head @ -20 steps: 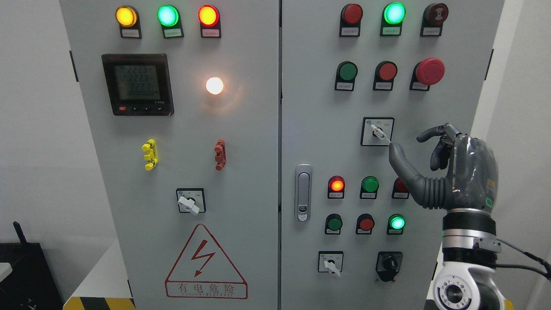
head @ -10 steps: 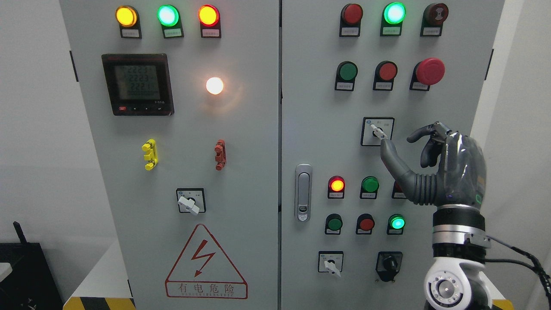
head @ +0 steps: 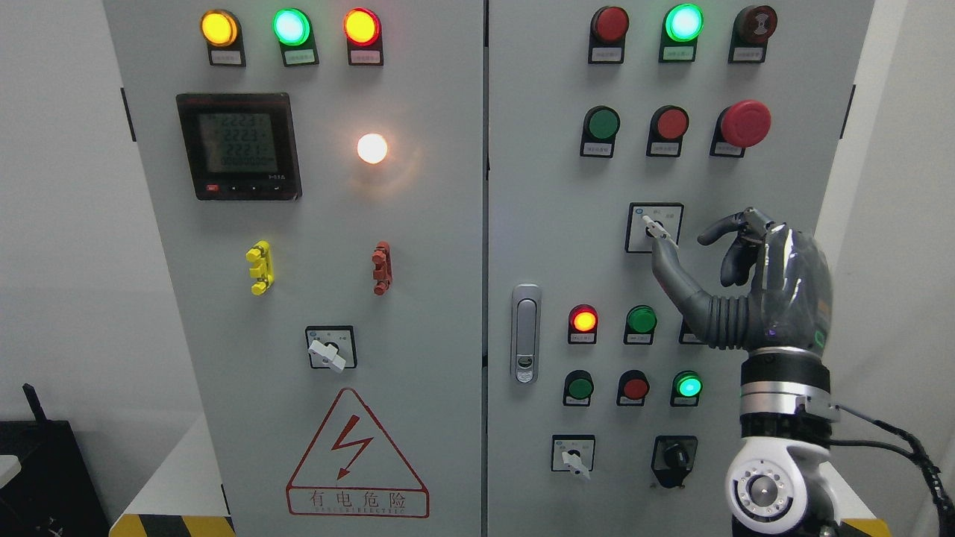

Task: Rotate and turn off gray switch
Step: 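Pinch the white rotary switch knob with right thumb and fingers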

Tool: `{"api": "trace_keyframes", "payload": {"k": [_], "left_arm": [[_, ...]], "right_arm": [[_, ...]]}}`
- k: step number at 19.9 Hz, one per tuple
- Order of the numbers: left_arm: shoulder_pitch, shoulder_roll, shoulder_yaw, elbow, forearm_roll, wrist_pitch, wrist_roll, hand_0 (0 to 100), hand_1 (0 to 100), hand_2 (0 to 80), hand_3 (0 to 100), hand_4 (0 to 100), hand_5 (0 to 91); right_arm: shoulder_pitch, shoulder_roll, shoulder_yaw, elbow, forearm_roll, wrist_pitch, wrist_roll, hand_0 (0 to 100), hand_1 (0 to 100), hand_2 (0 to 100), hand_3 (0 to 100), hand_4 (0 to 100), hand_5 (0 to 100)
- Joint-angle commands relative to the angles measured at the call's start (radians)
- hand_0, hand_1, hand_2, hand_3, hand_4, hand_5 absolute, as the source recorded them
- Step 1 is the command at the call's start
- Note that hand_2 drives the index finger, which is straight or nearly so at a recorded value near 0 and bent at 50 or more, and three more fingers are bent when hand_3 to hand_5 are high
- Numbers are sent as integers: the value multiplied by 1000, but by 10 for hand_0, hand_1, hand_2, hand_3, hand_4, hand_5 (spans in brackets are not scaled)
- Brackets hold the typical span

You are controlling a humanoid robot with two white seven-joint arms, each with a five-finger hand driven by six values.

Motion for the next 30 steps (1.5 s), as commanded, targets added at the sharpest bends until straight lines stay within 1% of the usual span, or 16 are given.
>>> {"api": "trace_keyframes", "payload": {"k": [1,13,19,30], "left_arm": [[-9,-1,8,-25,20,0,-1,120,389,0,0,0,0],[-9,-1,8,-25,20,0,1,120,389,0,0,0,0],[-9,-1,8,-25,20,0,-1,120,389,0,0,0,0],[-9,-1,8,-25,20,0,-1,120,389,0,0,0,0]], "right_arm": [[-9,9,33,16,-1,1,7,85,493,576,1000,1000,1000],[-21,9,20,31,-1,3,8,92,475,562,1000,1000,1000],[-25,9,16,39,-1,16,8,94,469,554,1000,1000,1000],[-33,9,28,40,-1,16,10,99,461,571,1000,1000,1000]]}}
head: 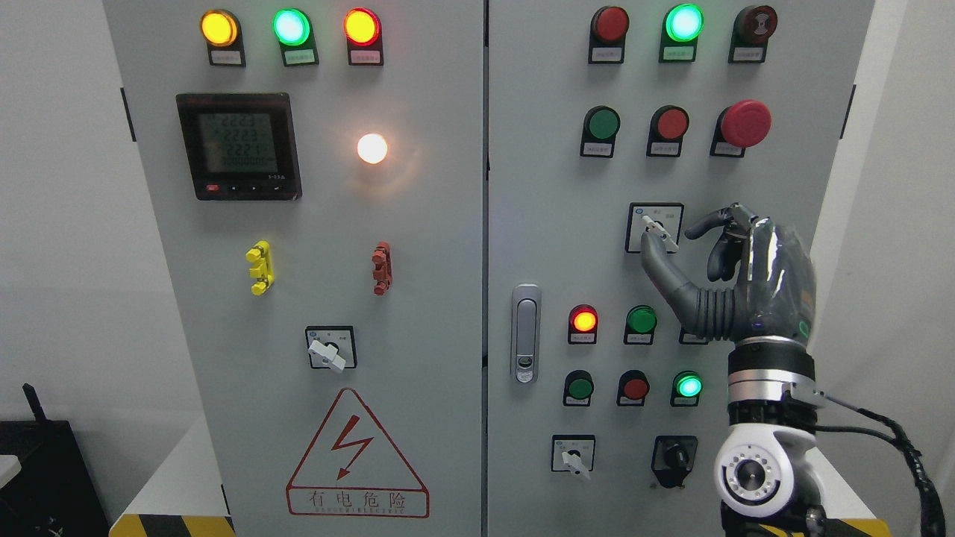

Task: Rotate and turn off gray switch
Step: 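Pinch the white rotary switch knob with right thumb and fingers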

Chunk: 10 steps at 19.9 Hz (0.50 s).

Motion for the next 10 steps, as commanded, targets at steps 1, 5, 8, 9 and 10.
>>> {"api": "trace_keyframes", "payload": {"k": [1,5,8,9,10], "left_arm": [[-9,-1,8,-25,20,0,-1,120,389,0,0,0,0],[-9,-1,8,-25,20,0,-1,120,389,0,0,0,0],[-9,-1,8,-25,20,0,-1,120,389,0,0,0,0],[-9,-1,8,-25,20,0,-1,120,389,0,0,0,0],[-9,1,8,-25,20,0,-1,120,389,0,0,0,0]], "right_arm": [[-5,1,23,5,0,0,0,100,461,573,1000,1000,1000],[-8,1,26,6,3,2,0,100,462,577,1000,1000,1000],[-8,1,28,8,6,2,2,99,466,581,1000,1000,1000],[-8,1,28,9,6,2,2,98,469,582,1000,1000,1000],[-8,1,28,12,8,2,2,98,470,582,1000,1000,1000]]}}
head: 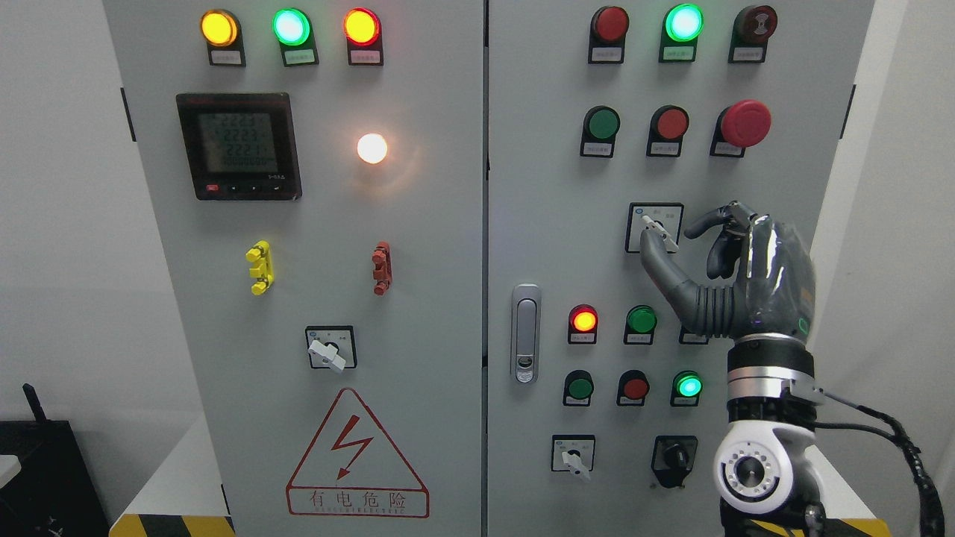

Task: Rotate and turn off gray switch

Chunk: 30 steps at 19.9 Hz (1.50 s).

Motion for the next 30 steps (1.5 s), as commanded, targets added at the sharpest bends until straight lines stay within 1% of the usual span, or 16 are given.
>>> {"api": "trace_keyframes", "payload": {"k": [1,9,15,20,28,30], "left_arm": [[-9,-1,8,-25,20,2,-1,120,389,0,0,0,0],[-9,-1,8,-25,20,0,-1,120,389,0,0,0,0],[-9,-1,8,-25,20,0,-1,120,389,0,0,0,0],[-9,1,8,-25,20,0,-1,120,389,0,0,0,0],[-9,-1,8,-25,20,0,-1,120,389,0,0,0,0],[-9,-1,8,-25,20,0,-1,120,389,0,0,0,0]], "right_arm": [[-1,0,28,9,4,0,1,98,470,582,1000,1000,1000],[-4,0,29,17,5,0,1,98,475,587,1000,1000,1000],[-12,2,44,22,5,0,1,100,477,591,1000,1000,1000],[-12,0,49,23,5,18,1,97,483,595,1000,1000,1000],[-17,2,46,22,7,20,0,111,490,605,1000,1000,1000],[-17,2,48,22,7,20,0,128,485,609,1000,1000,1000]]}}
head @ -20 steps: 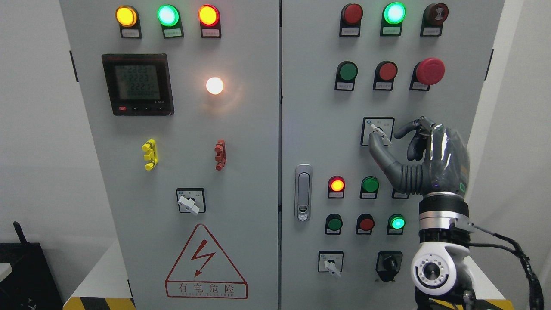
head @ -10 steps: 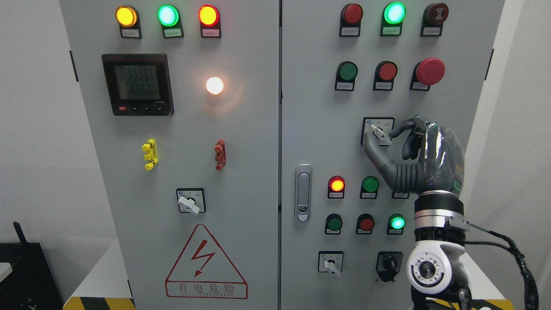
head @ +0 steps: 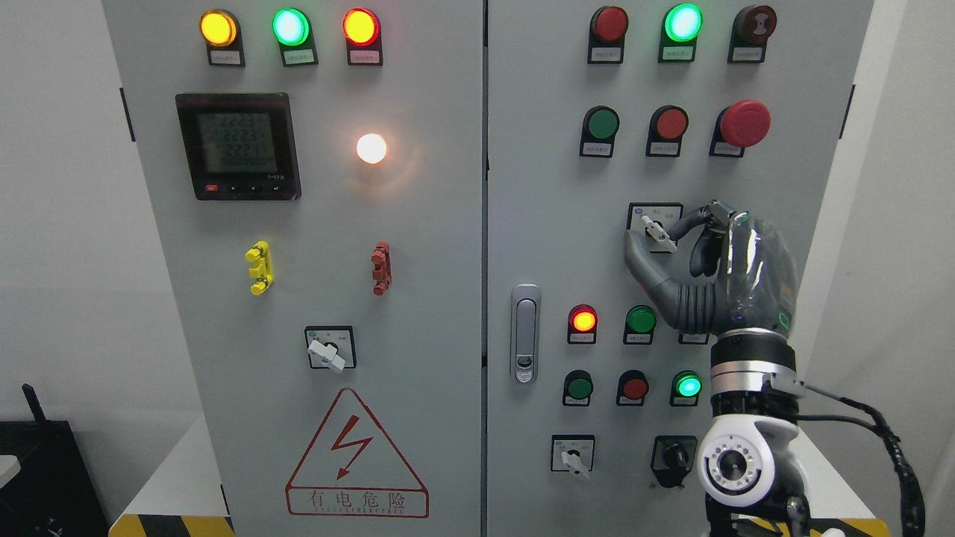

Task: Rotate and turn off gray switch

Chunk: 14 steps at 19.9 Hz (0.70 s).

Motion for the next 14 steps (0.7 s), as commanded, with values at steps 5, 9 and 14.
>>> {"api": "trace_keyframes", "payload": {"k": [5,9,14], "left_arm": [[-9,-1,8,-25,20,0,-1,120,389,0,0,0,0],[-9,-1,8,-25,20,0,1,120,389,0,0,0,0],[-9,-1,8,-25,20,0,-1,120,389,0,0,0,0]], "right_arm": [[-9,1,9,7,3,2,-5,150,489,616,1000,1000,1000],[-9,1,10,7,3,7,-4,158,492,618,1000,1000,1000],[-9,1,10,8,2,9,-4,164,494,620,1000,1000,1000]]}}
